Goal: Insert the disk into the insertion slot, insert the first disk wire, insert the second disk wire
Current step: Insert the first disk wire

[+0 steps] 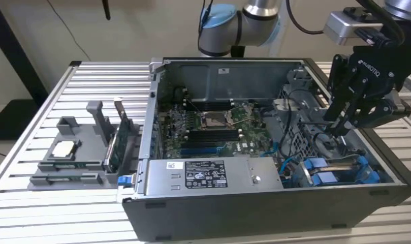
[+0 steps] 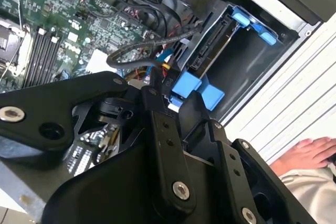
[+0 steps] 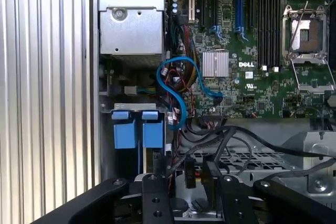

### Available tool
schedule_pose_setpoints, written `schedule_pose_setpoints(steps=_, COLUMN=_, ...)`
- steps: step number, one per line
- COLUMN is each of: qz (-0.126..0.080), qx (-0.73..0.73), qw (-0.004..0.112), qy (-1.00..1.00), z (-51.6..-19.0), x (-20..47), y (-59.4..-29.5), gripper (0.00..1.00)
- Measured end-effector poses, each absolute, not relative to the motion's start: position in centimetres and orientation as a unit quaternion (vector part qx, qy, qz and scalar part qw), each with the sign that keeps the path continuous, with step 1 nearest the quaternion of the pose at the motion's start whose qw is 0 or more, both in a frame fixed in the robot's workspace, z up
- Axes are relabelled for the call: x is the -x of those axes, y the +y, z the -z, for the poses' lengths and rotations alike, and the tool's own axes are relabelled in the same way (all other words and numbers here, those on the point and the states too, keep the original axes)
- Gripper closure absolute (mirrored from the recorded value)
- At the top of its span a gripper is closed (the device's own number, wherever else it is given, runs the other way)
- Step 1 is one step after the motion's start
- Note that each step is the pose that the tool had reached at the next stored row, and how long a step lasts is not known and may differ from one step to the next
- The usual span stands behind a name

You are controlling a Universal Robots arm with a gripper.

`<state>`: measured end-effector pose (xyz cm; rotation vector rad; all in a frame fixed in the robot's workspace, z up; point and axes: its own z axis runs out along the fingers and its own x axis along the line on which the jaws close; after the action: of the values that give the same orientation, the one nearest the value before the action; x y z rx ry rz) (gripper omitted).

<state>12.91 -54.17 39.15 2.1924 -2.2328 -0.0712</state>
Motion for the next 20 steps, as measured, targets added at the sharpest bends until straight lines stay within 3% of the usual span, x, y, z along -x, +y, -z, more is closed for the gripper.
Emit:
schedule_pose_setpoints(steps=12, qz=0.033, qx=-0.701, qw=-0.005, qy=-0.713, z=-38.33, x=-13.21, y=-54.16, gripper=0.59)
schedule_pose_setpoints(steps=15, qz=0.033, qx=-0.701, qw=-0.005, qy=-0.713, z=-38.39, x=-13.22, y=-54.18, gripper=0.61)
schedule_pose_setpoints(steps=16, qz=0.034, qx=-0.701, qw=-0.005, qy=-0.712, z=-38.41, x=-13.23, y=-54.18, gripper=0.69)
schedule_pose_setpoints(steps=20, qz=0.035, qx=-0.701, qw=-0.007, qy=-0.712, z=-38.45, x=-13.23, y=-54.17, gripper=0.69)
